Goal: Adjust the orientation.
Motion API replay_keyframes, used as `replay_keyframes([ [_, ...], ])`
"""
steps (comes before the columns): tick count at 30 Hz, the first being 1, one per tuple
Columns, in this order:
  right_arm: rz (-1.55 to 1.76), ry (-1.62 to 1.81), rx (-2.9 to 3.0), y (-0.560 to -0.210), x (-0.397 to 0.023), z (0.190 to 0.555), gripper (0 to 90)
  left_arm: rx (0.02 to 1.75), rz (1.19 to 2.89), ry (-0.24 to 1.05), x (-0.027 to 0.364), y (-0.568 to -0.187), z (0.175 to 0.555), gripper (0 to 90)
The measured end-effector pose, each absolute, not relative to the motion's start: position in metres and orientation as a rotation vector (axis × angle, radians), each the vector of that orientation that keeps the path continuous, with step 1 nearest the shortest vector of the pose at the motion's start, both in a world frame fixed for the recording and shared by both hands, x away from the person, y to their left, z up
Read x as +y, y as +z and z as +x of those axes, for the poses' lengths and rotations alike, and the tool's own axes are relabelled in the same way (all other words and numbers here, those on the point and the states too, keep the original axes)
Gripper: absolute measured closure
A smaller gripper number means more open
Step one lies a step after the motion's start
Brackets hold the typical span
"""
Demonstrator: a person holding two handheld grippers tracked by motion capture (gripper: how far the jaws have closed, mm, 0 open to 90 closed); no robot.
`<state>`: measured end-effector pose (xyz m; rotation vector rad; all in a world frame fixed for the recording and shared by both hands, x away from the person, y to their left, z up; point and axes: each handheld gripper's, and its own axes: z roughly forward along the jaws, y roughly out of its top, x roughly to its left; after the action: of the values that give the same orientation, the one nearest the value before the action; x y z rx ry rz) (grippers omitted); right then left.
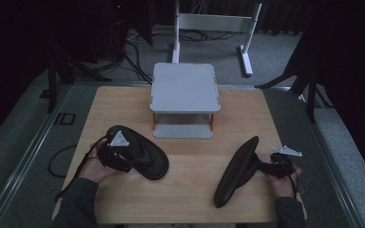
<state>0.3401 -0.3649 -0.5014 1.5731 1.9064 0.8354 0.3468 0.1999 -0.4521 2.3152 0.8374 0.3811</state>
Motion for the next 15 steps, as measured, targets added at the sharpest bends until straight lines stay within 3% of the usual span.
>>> replay_keyframes([
  [7, 1.573, 0.835, 1.907, -0.501, -0.365, 0.340, 18.5, 0.813, 2.320, 0.361, 0.195, -0.455, 0.350, 13.6],
  [15, 1.573, 0.835, 1.907, -0.501, -0.365, 0.340, 18.5, 0.796, 2.300, 0.387, 0.187, -0.452, 0.340, 34.8],
])
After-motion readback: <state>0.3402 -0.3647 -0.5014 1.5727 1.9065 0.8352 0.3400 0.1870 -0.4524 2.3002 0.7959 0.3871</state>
